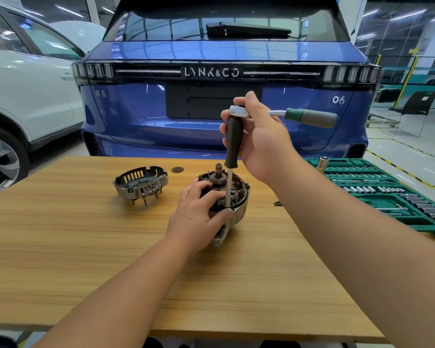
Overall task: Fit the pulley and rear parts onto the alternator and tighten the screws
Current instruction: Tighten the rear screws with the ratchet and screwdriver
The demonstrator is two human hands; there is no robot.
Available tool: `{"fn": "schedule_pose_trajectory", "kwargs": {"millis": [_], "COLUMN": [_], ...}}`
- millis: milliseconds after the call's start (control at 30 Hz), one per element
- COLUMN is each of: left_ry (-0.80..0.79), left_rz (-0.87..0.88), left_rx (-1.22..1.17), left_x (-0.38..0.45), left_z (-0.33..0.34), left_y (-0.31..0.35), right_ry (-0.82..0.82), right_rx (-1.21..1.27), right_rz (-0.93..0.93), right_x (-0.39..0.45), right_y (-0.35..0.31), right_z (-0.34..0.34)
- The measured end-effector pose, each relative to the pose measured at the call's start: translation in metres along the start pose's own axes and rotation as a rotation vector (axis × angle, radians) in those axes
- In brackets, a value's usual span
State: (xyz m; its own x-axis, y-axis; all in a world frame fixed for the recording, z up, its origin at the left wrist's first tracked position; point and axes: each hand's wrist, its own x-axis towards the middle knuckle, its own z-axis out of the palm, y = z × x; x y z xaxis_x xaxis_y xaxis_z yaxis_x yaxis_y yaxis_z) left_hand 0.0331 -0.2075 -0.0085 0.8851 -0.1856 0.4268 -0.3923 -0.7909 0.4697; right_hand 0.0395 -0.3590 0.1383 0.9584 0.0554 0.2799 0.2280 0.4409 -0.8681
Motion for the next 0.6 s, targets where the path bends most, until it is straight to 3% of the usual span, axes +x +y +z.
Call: {"fn": "schedule_pose_trajectory", "kwargs": {"millis": [133, 300, 500, 600], "left_ry": [-0.033, -0.032, -0.015, 0.024], "left_rz": [0.005, 0.003, -0.001, 0.012], "left_rx": [-0.024, -0.025, -0.011, -0.019], "left_x": [0.001, 0.0, 0.0, -0.001], "left_z": [-0.003, -0.003, 0.0, 0.003], "left_y": [-0.001, -0.001, 0.0, 0.0], "right_ry": [-0.069, -0.154, -0.223, -0.184], "right_rx": [0.195, 0.228, 0.068, -0.083], "right_rz": [0.125, 0.074, -0.106, -0.217], "right_x": [0.004, 0.006, 0.005, 0.004], "right_y": [-0.006, -0.001, -0.001, 0.001], "right_z": [-0.016, -0.027, -0.026, -0.014]}}
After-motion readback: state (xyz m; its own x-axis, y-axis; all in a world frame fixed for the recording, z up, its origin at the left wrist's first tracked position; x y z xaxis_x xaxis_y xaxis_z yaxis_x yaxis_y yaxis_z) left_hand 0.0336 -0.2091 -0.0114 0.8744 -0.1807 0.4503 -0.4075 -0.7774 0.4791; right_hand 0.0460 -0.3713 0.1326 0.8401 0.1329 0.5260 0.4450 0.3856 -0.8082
